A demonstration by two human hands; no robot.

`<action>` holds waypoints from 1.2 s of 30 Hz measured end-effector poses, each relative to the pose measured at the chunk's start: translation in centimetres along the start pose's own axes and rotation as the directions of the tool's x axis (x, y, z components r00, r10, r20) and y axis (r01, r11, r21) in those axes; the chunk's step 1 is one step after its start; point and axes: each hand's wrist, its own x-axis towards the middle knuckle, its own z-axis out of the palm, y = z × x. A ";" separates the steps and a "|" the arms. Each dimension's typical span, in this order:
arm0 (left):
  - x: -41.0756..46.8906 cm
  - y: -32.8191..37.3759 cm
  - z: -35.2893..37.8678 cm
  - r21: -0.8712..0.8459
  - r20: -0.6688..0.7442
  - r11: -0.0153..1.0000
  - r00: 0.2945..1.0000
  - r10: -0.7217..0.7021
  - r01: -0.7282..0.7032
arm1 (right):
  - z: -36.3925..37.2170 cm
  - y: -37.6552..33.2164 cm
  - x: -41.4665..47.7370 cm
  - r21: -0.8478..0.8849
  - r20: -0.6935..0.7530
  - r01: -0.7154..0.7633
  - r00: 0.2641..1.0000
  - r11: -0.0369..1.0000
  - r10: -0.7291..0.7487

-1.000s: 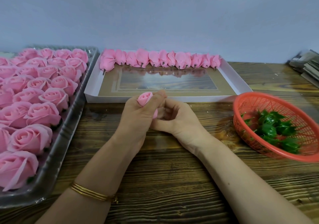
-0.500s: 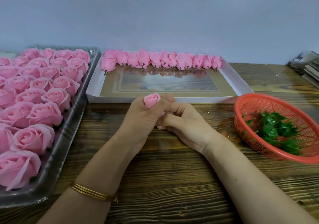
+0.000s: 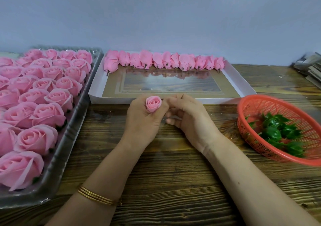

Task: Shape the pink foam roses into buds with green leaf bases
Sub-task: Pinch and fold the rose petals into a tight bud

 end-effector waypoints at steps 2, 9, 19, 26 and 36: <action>-0.1 -0.1 0.0 0.014 0.049 1.000 0.999 0.009 -0.009 | 0.3 0.1 -0.2 -0.037 0.002 0.006 1.000 0.999 -0.006; -0.4 -0.1 0.0 0.104 0.111 0.993 0.993 0.035 -0.047 | 0.8 0.1 -0.5 -0.073 0.018 0.016 1.000 0.997 -0.014; -0.5 0.2 0.1 0.126 0.114 0.990 0.992 0.044 -0.058 | 0.8 0.0 -0.6 -0.106 0.011 0.017 1.000 0.994 -0.016; -0.4 -0.1 0.1 0.130 0.116 0.989 0.992 0.058 -0.073 | 0.7 0.0 -0.6 -0.145 -0.005 0.018 1.000 0.989 -0.019; -0.4 -0.4 0.3 0.150 0.117 0.984 0.990 0.080 -0.097 | 0.8 -0.3 -0.6 -0.168 -0.028 0.000 1.000 0.986 -0.004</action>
